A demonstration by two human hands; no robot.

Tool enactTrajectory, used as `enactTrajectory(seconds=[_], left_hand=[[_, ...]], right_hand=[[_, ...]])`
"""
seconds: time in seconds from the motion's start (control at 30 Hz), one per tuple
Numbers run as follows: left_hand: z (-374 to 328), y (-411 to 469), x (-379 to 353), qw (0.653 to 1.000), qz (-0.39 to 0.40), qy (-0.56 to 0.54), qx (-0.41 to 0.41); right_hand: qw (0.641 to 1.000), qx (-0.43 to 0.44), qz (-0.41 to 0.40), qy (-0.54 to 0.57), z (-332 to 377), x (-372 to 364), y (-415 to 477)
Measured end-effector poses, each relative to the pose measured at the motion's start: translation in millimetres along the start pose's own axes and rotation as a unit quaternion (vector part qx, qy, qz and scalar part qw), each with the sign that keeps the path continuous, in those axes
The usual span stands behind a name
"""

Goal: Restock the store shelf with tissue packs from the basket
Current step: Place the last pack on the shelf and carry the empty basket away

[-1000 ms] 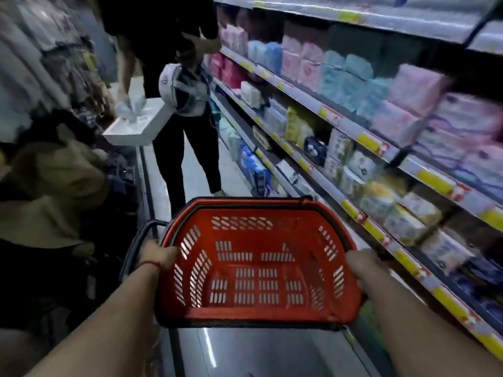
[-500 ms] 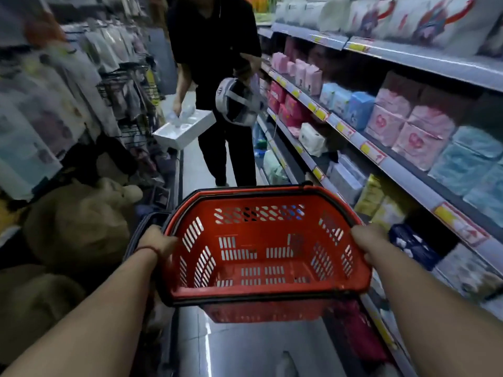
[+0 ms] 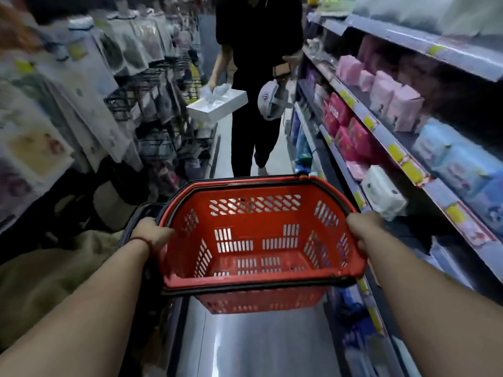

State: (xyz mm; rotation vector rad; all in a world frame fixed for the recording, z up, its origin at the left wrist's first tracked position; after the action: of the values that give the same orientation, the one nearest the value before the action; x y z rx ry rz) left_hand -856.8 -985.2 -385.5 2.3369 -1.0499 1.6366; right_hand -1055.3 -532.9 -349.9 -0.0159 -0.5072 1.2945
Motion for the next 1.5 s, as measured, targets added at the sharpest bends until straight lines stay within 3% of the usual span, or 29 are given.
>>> enactTrajectory(seconds=[0.3,0.67,0.87,1.2,1.5], left_hand=[[-106.1,259.2,-7.8,0.999,0.045,-0.023,0.000],[-295.2,522.7,6.8,0.997,0.067,-0.022,-0.034],[-363.2,671.8,-31.3,0.996,0.070,-0.053,0.021],[-480.8,849.3,-26.7,0.989,0.075,-0.110,0.067],[-549.7,1119.1,-79.7,0.983,0.123,-0.098,0.093]], right_hand=[[0.999,-0.005,-0.034,-0.014,94.2,-178.4,160.7],[0.996,-0.021,-0.083,0.004,218.9,-339.5,378.9],[0.998,-0.041,-0.039,-0.040,263.8,-442.9,530.0],[0.996,-0.039,-0.024,-0.071,378.0,-605.2,717.5],[0.993,-0.074,-0.043,-0.082,410.5,-780.0,887.6]])
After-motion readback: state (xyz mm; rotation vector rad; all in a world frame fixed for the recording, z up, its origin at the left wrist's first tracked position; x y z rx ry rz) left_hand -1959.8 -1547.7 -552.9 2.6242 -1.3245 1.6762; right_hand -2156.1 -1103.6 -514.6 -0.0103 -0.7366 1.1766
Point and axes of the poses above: each hand's wrist, its own y-axis towards the middle knuckle, its own x-axis out of the back of the hand, z = x × y, the point moved 4 cm from there along y, towards the middle knuckle, and after that the axes turned 14 degrees about y, right-handed, at the moved point
